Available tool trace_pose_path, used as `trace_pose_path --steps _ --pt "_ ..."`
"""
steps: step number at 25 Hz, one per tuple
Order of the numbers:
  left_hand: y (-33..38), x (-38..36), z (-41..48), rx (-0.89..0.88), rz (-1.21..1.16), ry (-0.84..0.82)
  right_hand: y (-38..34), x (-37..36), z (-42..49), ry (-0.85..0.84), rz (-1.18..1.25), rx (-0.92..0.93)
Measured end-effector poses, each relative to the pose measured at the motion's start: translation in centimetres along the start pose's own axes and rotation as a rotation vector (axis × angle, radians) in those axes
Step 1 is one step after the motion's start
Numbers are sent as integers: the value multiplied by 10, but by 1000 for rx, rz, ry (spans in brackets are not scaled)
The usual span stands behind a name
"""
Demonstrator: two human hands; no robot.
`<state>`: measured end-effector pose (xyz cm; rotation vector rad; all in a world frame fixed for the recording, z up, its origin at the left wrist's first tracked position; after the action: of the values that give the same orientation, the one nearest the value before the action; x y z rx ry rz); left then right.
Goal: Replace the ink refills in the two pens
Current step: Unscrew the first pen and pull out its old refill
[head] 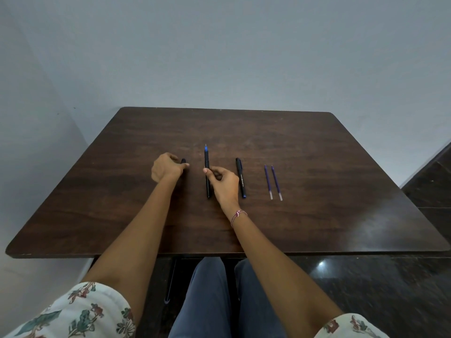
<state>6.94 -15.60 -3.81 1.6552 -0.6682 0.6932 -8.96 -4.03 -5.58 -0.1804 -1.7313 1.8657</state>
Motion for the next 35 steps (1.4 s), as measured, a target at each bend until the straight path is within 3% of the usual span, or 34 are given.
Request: trace_pose_path --steps 3,6,8,9,13,16,19,30,35 --pt "-3 -2 1 10 32 -30 1 -1 0 -10 -10 0" --pt "-2 8 -5 -5 -14 149 1 -3 1 -22 -14 3" --pt "7 12 -13 -99 -198 265 2 -3 1 -20 -5 -3" --pt "13 6 -18 -159 -351 236 2 -2 1 -11 2 -6" --pt "25 -46 -42 -169 -1131 -226 2 -2 0 -23 28 -2" --pt "26 -66 -51 -156 -1454 -539 0 -4 0 -102 16 36" --pt "22 -64 -46 -161 -1506 -573 0 -5 1 -136 20 42" --pt "17 -52 -46 -157 -1501 -379 -2 -3 -4 -117 59 19" --pt "20 -56 -51 -170 -1501 -597 -2 -2 -4 -102 89 23"
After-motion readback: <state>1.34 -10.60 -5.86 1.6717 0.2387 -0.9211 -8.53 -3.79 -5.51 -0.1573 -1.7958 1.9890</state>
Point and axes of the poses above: each hand's wrist, its own z-axis towards the middle knuckle, its own x-axis out of the back of the hand, y = z × x, the point moved 7 cm from there along z, towards the middle knuckle, and after that the axes turned 5 degrees about -y, right-handed, at the moved point
